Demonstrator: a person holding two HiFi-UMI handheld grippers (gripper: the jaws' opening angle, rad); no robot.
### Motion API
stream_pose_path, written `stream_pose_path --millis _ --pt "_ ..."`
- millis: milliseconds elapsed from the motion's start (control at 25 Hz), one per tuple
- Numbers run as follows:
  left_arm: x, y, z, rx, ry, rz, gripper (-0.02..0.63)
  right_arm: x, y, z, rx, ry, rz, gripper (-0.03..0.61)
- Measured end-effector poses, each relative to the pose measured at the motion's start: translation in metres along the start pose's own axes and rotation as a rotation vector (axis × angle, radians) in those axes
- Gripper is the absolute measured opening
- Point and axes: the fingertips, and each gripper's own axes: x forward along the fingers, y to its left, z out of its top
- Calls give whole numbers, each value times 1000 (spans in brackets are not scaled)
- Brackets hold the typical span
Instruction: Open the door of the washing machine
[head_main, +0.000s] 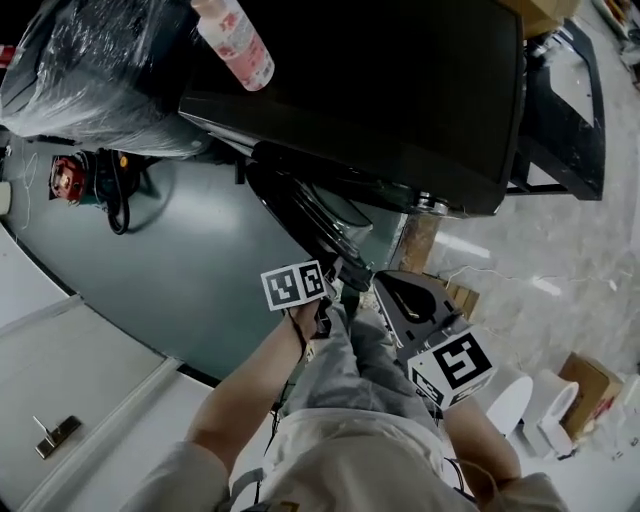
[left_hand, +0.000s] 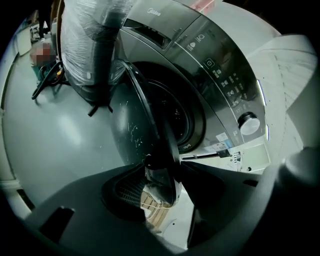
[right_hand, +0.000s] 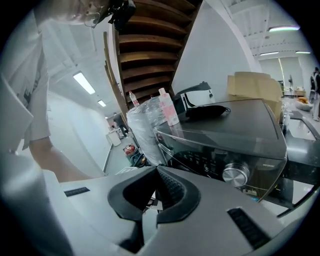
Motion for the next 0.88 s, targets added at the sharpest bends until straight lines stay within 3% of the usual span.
stream_pose_path --millis 320,880 --pt "-31 43 -18 118 66 -9 234 21 36 -4 -57 46 91 23" --pt "-89 130 -33 313 178 50 204 67 102 -10 -191 128 265 23"
